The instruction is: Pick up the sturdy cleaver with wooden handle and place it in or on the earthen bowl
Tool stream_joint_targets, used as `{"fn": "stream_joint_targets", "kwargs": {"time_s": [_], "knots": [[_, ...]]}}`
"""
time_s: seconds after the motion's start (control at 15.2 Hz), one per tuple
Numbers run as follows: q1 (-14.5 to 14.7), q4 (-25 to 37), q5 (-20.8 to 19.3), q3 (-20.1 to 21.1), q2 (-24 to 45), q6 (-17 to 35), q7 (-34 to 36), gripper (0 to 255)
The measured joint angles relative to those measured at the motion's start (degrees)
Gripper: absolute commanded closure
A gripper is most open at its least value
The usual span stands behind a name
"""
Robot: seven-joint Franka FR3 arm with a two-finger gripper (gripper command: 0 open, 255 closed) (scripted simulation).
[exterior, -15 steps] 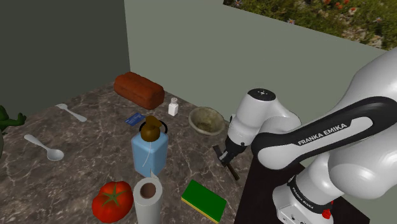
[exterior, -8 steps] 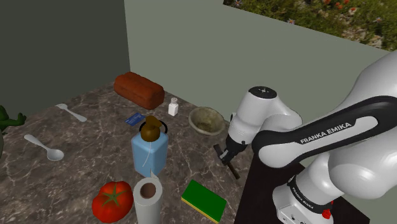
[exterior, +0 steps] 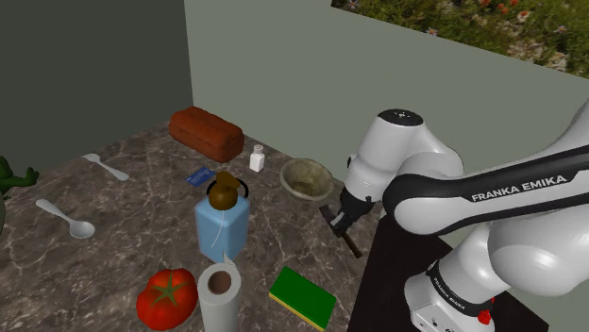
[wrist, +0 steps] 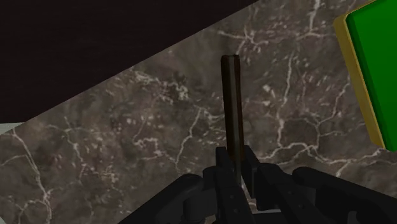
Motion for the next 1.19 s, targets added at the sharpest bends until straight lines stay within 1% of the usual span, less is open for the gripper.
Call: {"fn": "stream_joint_targets", "kwargs": {"time_s": [0.46, 1.19], "knots": [[0.5, 2.3, -1.1, -2.1, -7.1, -9.2, -0.1, 255], [0.1, 7.3, -3.5, -5.1, -14.0, -21.1, -0.2, 255]]}}
